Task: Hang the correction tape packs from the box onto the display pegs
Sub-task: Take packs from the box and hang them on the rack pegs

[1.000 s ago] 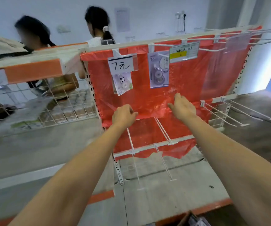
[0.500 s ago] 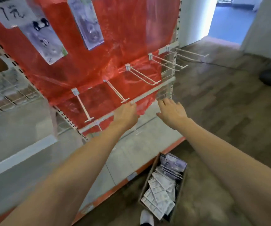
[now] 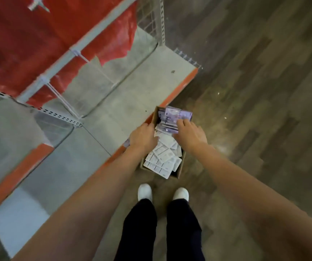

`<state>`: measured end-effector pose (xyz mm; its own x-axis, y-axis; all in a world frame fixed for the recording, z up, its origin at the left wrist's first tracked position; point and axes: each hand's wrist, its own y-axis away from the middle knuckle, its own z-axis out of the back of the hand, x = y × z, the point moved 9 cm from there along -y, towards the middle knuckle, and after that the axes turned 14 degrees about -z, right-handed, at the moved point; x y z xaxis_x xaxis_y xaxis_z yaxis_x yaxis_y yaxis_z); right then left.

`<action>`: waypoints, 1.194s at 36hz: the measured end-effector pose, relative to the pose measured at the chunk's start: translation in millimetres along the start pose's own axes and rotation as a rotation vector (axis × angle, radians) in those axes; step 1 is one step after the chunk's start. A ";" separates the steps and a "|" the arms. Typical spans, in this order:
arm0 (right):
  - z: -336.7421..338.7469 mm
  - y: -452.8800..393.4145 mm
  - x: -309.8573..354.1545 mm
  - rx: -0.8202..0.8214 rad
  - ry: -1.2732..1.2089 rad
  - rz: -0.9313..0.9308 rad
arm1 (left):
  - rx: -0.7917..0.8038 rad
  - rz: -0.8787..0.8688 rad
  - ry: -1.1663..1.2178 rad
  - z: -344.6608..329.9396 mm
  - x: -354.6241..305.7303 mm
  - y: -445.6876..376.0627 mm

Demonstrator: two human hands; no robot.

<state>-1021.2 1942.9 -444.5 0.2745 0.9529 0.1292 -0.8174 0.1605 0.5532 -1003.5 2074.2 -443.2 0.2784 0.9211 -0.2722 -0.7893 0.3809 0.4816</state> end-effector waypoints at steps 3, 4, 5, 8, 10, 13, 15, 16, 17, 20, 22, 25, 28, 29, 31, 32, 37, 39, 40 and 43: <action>-58.3 -5.7 -10.8 0.089 -0.033 -0.047 | 0.114 -0.014 -0.011 -64.7 8.8 -3.7; -77.1 -7.5 -13.7 0.119 -0.038 -0.058 | 0.147 -0.017 -0.013 -84.9 12.8 -4.9; -95.3 -9.6 -16.0 0.148 -0.042 -0.071 | 0.173 -0.012 -0.003 -103.1 17.6 -6.3; -145.8 -19.2 -21.8 0.219 -0.044 -0.110 | 0.195 0.026 0.041 -146.9 36.1 -16.2; -174.6 -28.4 -25.0 0.244 -0.040 -0.127 | 0.197 0.045 0.069 -170.9 47.6 -27.6; -211.4 -50.7 -28.5 0.248 -0.056 -0.139 | 0.183 0.064 0.089 -204.1 64.0 -51.5; -232.4 -71.5 -30.4 0.230 -0.066 -0.140 | 0.167 0.080 0.108 -225.8 74.7 -70.1; -241.7 -83.1 -31.4 0.218 -0.071 -0.141 | 0.162 0.090 0.121 -236.5 80.1 -79.1; -250.0 -95.0 -32.7 0.205 -0.077 -0.145 | 0.158 0.101 0.132 -246.9 85.3 -87.4; -267.9 -130.0 -36.9 0.151 -0.102 -0.169 | 0.144 0.149 0.161 -277.3 103.9 -108.8; -278.4 -150.6 -37.4 0.118 -0.107 -0.173 | 0.132 0.197 0.192 -297.2 116.8 -119.3; -295.3 -175.4 -34.3 0.082 -0.099 -0.156 | 0.119 0.278 0.281 -326.2 131.6 -131.5; -308.9 -192.3 -28.1 0.043 -0.078 -0.125 | 0.096 0.394 0.405 -349.5 144.3 -139.3; -312.4 -196.5 -25.3 0.029 -0.067 -0.111 | 0.078 0.425 0.459 -354.1 146.9 -141.3; -318.4 -204.2 -18.9 0.006 -0.046 -0.078 | 0.007 0.466 0.591 -358.7 149.1 -147.2; -321.3 -207.6 -16.0 -0.002 -0.040 -0.063 | -0.040 0.492 0.667 -358.2 149.5 -150.4; -334.6 -224.4 -8.9 0.008 -0.075 -0.079 | -0.234 0.613 0.937 -356.1 161.6 -168.5; -334.2 -229.0 -10.7 -0.011 -0.083 -0.100 | -0.217 0.619 1.032 -358.2 162.2 -172.4; -333.2 -230.8 -11.1 -0.027 -0.069 -0.097 | -0.204 0.620 1.075 -359.1 161.6 -173.5; -331.8 -234.8 -10.2 -0.056 -0.009 -0.067 | -0.210 0.590 1.111 -357.4 162.2 -179.5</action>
<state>-1000.0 1980.9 -848.7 0.3341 0.9371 0.1013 -0.8239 0.2382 0.5142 -1012.3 2126.3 -871.6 -0.6685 0.3439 -0.6594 -0.7356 -0.1756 0.6542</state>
